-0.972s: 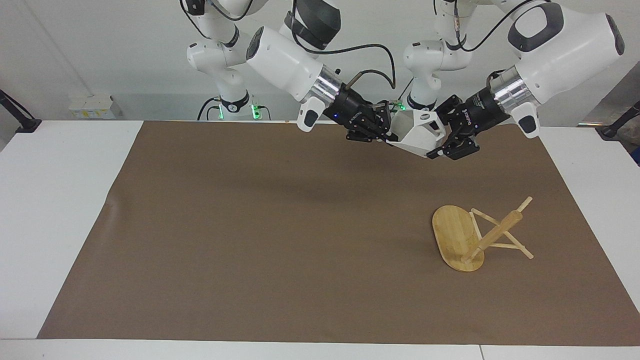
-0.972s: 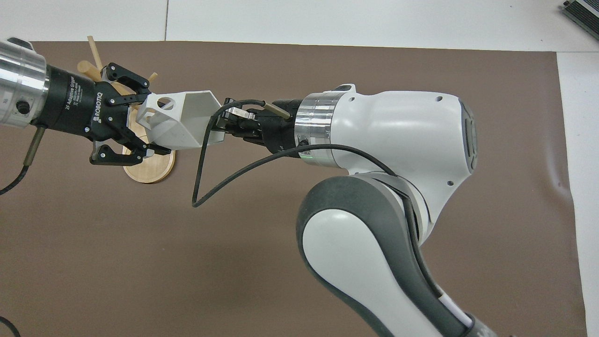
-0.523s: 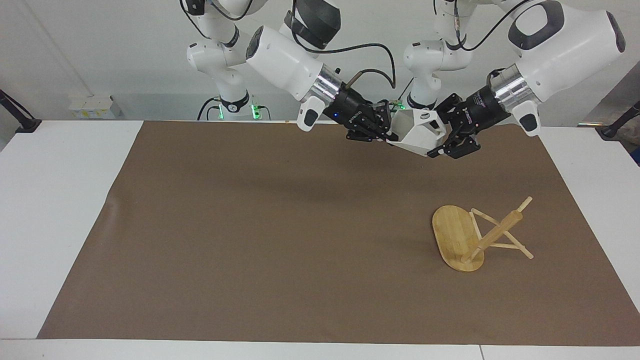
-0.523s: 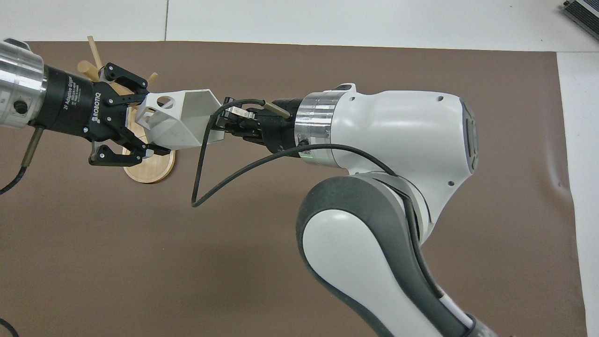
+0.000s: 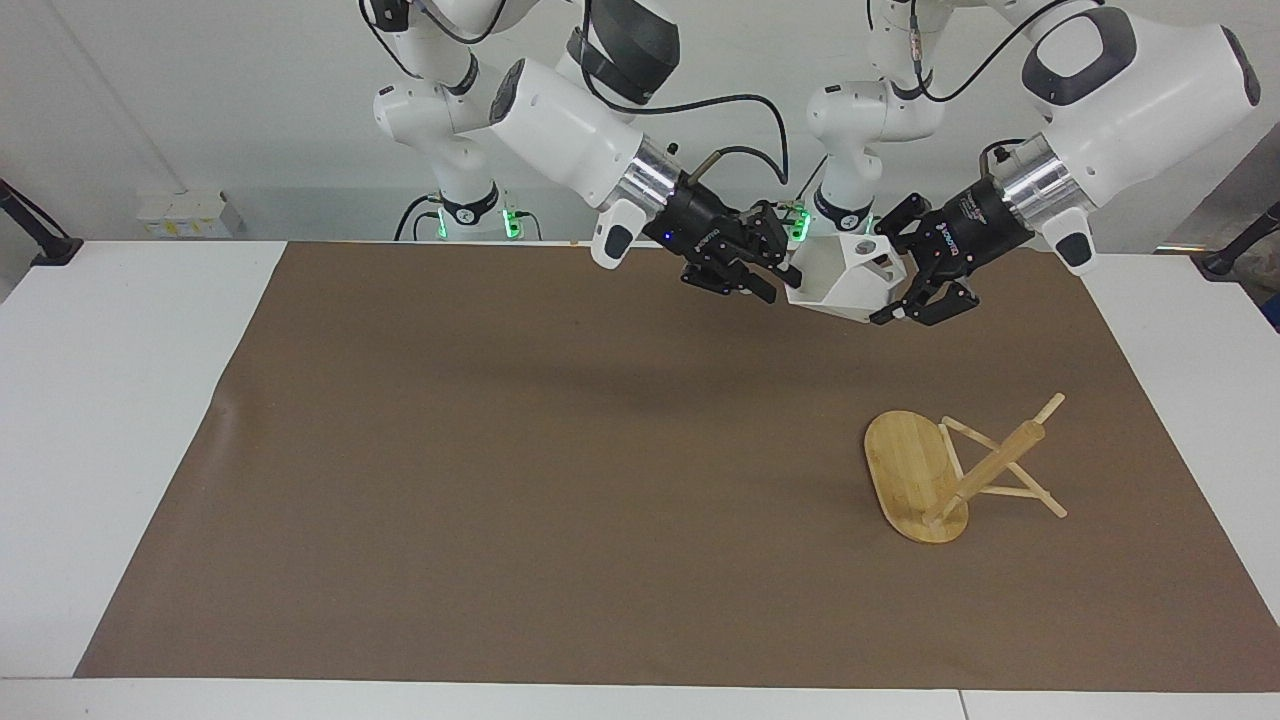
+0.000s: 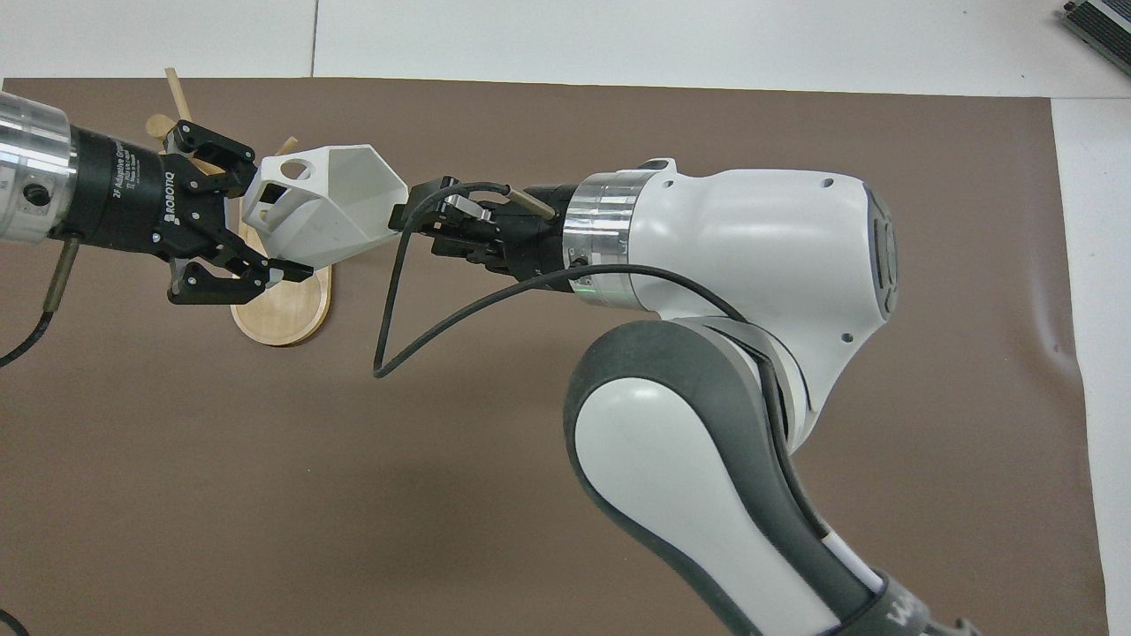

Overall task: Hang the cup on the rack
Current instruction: 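Open the right gripper and withdraw it while the left gripper holds the mug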

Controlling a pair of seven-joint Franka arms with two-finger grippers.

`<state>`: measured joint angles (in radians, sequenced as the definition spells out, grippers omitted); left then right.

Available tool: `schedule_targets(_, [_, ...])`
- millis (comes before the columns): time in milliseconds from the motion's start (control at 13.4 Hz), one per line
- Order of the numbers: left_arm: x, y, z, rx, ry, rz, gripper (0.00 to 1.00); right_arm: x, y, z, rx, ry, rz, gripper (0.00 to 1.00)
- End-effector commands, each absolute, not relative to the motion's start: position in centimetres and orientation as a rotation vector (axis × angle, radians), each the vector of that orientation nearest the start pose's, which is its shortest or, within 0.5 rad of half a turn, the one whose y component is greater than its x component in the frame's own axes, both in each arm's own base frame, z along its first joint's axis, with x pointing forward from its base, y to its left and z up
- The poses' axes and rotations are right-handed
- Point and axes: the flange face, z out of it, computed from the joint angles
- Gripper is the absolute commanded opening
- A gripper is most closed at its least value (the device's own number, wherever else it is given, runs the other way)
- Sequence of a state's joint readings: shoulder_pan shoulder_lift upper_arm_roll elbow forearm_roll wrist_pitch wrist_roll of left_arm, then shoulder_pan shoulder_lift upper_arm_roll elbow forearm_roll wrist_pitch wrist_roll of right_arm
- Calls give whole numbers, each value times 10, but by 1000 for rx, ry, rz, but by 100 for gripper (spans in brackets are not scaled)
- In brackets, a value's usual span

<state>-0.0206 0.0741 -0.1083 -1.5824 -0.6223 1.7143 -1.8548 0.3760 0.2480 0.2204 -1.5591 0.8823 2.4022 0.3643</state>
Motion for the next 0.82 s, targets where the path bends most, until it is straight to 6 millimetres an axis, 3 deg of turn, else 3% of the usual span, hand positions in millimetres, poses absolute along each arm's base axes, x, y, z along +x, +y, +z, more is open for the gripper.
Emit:
schedule_targets(0, [569, -122, 599, 1543, 2202, -610, 0, 568, 370, 571, -2144, 328, -121, 76])
schedule_targets(149, [567, -118, 590, 1430, 2310, -586, 0, 570, 366, 570, -2148, 331, -128, 98])
schedule_targets(299, [571, -113, 583, 1293, 2414, -537, 0, 571, 361, 566, -2161, 330, -136, 100])
schedule_targets(448, [573, -108, 572, 1179, 2491, -520, 0, 577, 344, 563, -2213, 289, -185, 100])
schedule_targets(523, [576, -107, 565, 1127, 2536, -488, 0, 579, 332, 562, -2253, 275, -224, 100])
schedule_targets(598, [579, -107, 558, 1075, 2573, -461, 0, 587, 307, 561, -2314, 267, -284, 100])
schedule_targets(747, [581, -105, 543, 990, 2619, -456, 0, 596, 260, 568, -2500, 89, -475, 100])
